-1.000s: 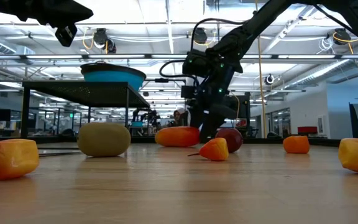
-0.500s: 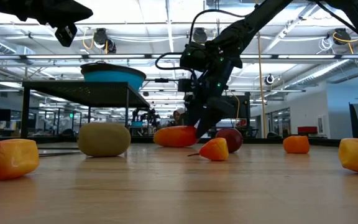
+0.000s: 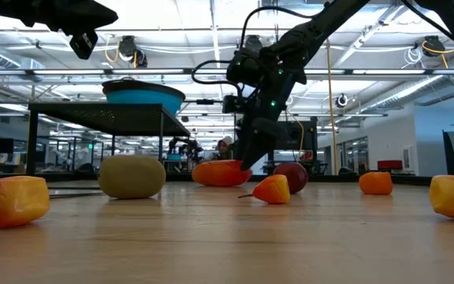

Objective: Pick & Place Fruit
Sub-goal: Put the red mango into the blue strainer bowl on the shelf

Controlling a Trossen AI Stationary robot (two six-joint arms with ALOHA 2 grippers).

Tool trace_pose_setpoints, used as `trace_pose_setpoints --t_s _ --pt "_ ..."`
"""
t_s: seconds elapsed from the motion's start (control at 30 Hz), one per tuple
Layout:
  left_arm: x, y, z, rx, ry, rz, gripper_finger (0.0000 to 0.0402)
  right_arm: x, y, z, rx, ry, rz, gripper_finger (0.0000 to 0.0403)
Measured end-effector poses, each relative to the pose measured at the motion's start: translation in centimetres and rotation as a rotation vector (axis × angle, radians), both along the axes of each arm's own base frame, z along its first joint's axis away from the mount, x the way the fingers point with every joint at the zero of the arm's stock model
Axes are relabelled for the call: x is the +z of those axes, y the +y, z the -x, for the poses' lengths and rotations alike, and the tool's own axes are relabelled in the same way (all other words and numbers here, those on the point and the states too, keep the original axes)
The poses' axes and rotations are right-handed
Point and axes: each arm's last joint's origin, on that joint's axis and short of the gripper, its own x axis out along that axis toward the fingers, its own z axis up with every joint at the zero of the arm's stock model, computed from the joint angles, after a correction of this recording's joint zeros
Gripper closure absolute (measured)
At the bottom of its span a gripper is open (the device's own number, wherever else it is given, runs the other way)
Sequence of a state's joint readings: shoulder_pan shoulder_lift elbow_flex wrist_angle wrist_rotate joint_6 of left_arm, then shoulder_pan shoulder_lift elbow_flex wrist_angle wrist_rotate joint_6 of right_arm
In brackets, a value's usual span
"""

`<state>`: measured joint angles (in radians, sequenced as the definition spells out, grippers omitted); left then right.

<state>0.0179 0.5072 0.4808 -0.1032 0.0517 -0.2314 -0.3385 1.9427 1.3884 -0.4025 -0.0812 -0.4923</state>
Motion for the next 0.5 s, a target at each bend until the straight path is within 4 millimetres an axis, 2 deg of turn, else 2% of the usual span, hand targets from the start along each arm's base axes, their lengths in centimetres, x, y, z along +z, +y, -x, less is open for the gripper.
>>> trace_pose_setpoints --t_s 0.17,0.5 --pt "0.0 0.0 0.0 0.000 0.001 0.000 0.0400 0.5 0.4 -0.4 -0.047 -0.051 -0.020 0.0056" --pt "0.0 0.0 0.0 0.000 0.002 0.002 0.0382 1.0 0.4 -1.2 -0.136 -0.155 -0.060 0.0056"
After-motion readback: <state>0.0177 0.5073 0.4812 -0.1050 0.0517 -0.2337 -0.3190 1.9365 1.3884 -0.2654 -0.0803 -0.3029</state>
